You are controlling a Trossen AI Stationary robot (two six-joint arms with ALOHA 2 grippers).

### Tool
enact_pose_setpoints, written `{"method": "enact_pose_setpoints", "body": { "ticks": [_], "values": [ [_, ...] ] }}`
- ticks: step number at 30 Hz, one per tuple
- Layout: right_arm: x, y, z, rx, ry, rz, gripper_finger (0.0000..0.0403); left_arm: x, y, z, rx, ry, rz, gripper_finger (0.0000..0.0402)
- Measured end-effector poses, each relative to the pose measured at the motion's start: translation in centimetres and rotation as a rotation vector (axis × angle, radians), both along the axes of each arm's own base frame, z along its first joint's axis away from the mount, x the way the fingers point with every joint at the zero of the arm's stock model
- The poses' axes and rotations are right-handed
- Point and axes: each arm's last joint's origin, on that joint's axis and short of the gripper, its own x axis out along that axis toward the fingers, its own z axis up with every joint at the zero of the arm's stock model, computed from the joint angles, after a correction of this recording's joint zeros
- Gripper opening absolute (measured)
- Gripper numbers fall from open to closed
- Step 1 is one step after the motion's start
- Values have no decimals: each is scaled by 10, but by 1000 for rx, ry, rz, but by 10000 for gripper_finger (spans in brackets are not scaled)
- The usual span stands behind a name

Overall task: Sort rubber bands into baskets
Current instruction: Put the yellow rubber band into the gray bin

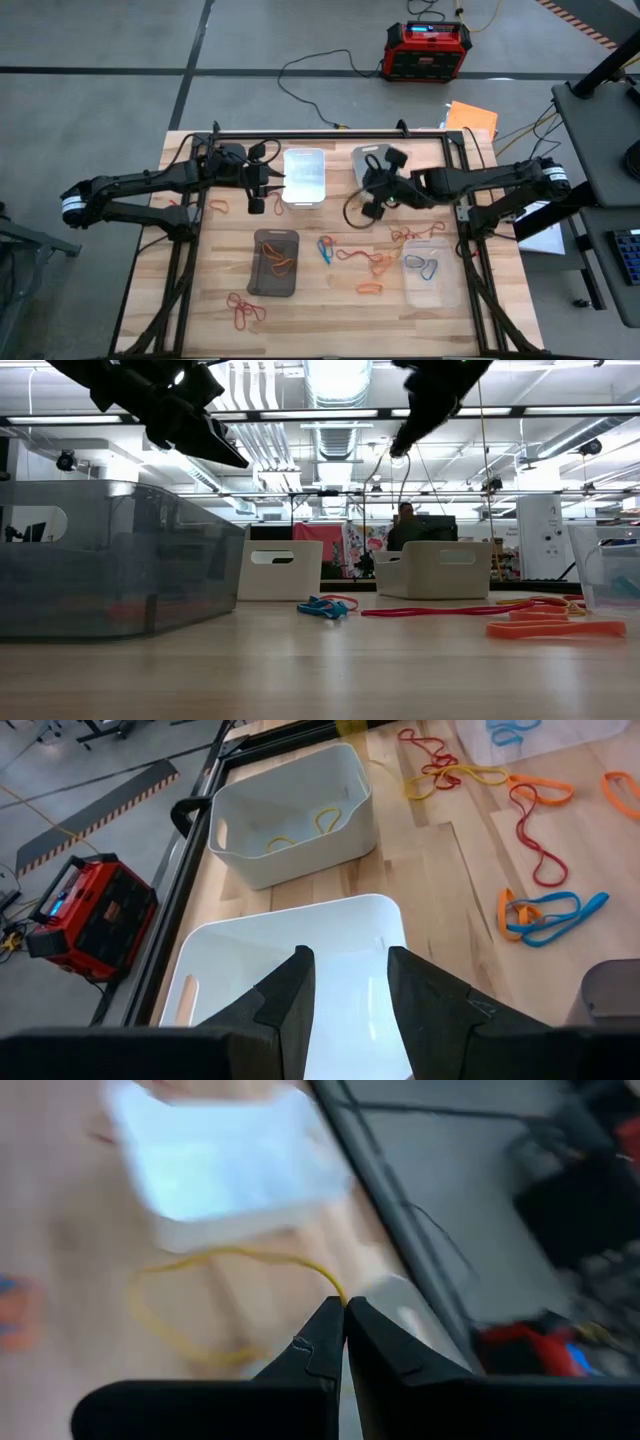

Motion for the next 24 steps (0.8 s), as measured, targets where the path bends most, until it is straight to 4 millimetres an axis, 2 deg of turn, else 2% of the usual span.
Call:
{"method": "enact_pose_setpoints", "body": {
  "ticks": [8, 13, 18, 24],
  "values": [
    [-4, -55, -13, -28, 94, -187, 9, 0, 0, 0, -35, -7, 20, 114],
    [-2, -85, -29, 89, 125, -229, 9, -1, 0, -1, -67, 0, 37, 114],
    [-1, -102, -41, 142, 131, -297, 9, -2, -1, -3, -104, 18, 55, 114],
    [-3, -110, -43, 212, 99, -322, 9, -3, -1, -4, -120, 24, 63, 114]
  ]
}}
